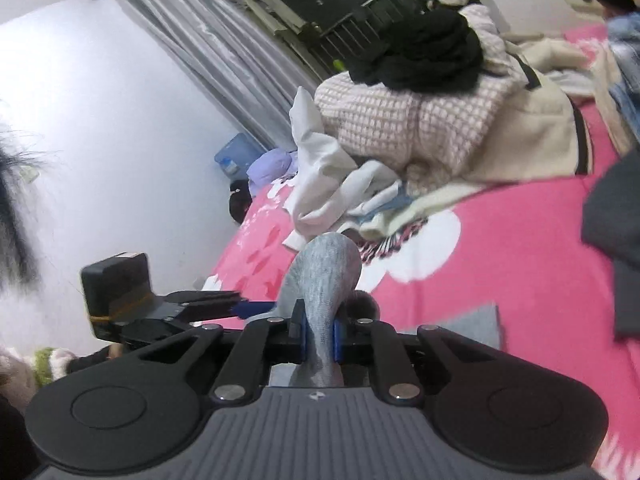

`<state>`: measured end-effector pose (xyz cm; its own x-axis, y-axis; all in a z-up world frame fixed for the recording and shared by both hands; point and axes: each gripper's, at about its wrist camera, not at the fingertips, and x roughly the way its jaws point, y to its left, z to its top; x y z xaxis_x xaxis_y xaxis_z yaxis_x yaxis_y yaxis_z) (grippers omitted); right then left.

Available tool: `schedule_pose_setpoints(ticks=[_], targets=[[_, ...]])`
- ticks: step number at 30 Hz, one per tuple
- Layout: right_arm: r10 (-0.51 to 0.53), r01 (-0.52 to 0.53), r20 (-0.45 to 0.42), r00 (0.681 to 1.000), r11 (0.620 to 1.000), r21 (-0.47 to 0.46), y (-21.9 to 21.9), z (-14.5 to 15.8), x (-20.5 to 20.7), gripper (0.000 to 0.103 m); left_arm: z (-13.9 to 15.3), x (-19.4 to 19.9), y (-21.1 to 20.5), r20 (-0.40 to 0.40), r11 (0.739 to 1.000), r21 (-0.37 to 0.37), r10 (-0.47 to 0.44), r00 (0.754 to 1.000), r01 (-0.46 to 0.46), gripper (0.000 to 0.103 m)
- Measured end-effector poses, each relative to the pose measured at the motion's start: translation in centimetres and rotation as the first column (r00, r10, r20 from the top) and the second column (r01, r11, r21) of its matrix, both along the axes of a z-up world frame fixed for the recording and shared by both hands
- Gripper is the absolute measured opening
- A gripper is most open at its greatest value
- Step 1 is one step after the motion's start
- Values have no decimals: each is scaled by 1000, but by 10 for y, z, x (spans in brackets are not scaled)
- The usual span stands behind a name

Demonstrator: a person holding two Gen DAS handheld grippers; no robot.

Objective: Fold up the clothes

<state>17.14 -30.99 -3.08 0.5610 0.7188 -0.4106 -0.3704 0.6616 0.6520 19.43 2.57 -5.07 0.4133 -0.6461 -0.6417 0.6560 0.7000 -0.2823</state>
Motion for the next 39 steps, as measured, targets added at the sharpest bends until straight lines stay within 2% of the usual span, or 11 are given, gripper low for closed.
schedule_pose_setpoints(ticks=[3, 6, 10, 12, 13, 15, 19, 26, 31, 35, 39], targets=[[-29, 29, -87, 996, 1000, -4, -12, -35, 10, 14, -7, 3, -3, -15, 1000, 0, 19, 1000, -19, 54], [-68, 83, -185, 980, 994, 72, -29, -65, 6, 15, -10, 2, -11, -3, 1000, 9, 11, 1000, -11, 54], [-85, 103, -196, 977, 991, 81, -35, -69, -5, 16, -12, 1, -22, 16, 999, 31, -15, 1000, 14, 57], [-114, 138, -251, 961, 987, 79, -40, -80, -8, 34, -14, 1, -26, 36, 999, 50, -11, 999, 9, 59], [-132, 166, -290, 948, 982, 95, -44, -88, -9, 38, -14, 2, -27, 42, 998, 57, -1, 999, -2, 63], [-162, 218, -339, 927, 967, 132, -52, -93, -16, 40, -13, 4, -26, 42, 998, 47, 32, 999, -34, 65], [-247, 303, -342, 907, 945, 123, -56, -81, -46, 44, 0, 1, -20, 80, 994, 7, 108, 991, -109, 65], [-413, 431, -207, 887, 901, 51, -51, -35, -136, 43, 22, -18, -13, 113, 987, -37, 158, 981, -155, 65], [-495, 495, -82, 865, 868, -25, -34, -4, -200, 43, 31, -43, -13, 86, 989, -57, 142, 986, -138, 65], [-489, 491, 40, 871, 867, -89, -7, 10, -232, 44, 35, -72, -15, 90, 993, -61, 111, 990, -105, 65], [-426, 446, 137, 894, 870, -210, 29, 18, -243, 44, 30, -91, -10, 63, 991, -71, 121, 991, -116, 65]])
